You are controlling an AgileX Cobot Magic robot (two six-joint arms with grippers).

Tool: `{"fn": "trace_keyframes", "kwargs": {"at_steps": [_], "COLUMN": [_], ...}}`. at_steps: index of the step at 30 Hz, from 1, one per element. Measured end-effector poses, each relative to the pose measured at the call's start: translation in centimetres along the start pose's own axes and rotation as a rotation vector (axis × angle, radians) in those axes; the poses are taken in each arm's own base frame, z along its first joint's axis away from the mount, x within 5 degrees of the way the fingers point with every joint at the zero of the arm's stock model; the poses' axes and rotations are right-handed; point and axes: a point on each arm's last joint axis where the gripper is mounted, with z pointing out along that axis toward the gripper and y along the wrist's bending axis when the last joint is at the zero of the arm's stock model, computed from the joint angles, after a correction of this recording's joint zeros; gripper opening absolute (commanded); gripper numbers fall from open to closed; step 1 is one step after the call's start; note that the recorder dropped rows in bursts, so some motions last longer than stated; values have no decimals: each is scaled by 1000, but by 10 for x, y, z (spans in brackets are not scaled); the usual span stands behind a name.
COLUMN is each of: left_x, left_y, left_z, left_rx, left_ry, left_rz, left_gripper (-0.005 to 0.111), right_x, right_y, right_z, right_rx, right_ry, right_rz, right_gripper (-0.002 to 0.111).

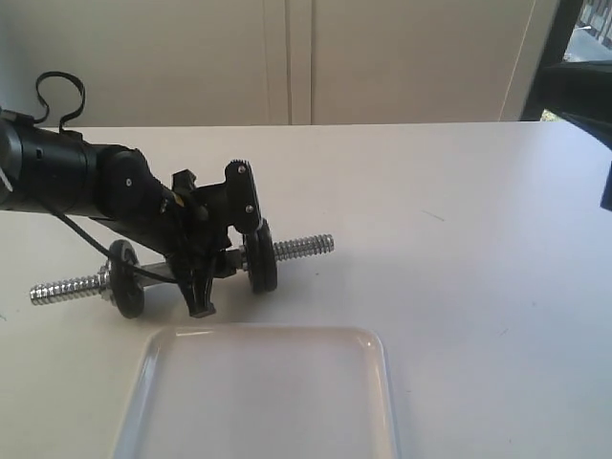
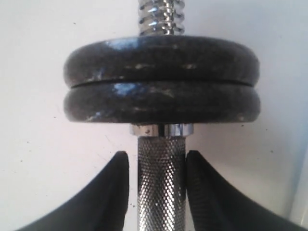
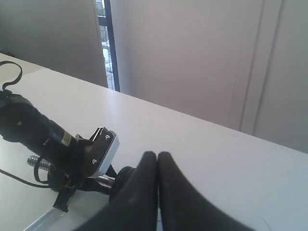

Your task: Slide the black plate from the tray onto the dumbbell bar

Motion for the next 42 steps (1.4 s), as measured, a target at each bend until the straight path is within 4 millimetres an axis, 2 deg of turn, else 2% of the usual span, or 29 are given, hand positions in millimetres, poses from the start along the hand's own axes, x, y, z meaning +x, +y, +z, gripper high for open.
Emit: {"fn": "trace_keyframes", "kwargs": {"at_steps": [10,12,15,16,19,21,23,25,28,32,42], "left_x": [-4,-4,-4,-4,2,13,26,39,47,50,47], "left_y": [6,7,13,17,45,72,95,113,118,112,111], "left_z": [-3,-3,-12,-17,-33,-38,-32,-17,11,38,40], "left_rx": [-46,-48,-80,-105,-292,-445,-501,-485,-377,-250,-214], "left_ry": [-27,-26,-37,-48,-111,-143,-132,-96,-42,12,31], "left_rz": [-2,0,5,0,-59,-119,-164,-202,-220,-205,-152], "left_gripper": [42,33,10,0,0,0,0,0,0,0,0], "right_x": [0,0,0,0,0,0,0,0,0,0,0], "right_y": [0,0,0,0,0,0,0,0,0,0,0], "right_z": [-1,-1,-1,-1,-1,-1,-1,-1,-1,-1,-1], "right_rx": [1,1,1,2,2,2,2,2,2,2,2], "right_ry": [0,0,0,1,1,1,1,1,1,1,1], "right_rz": [-7,-7,-7,-7,-7,-7,-7,-7,-7,-7,-7], "right_gripper": [0,0,0,0,0,0,0,0,0,0,0]}}
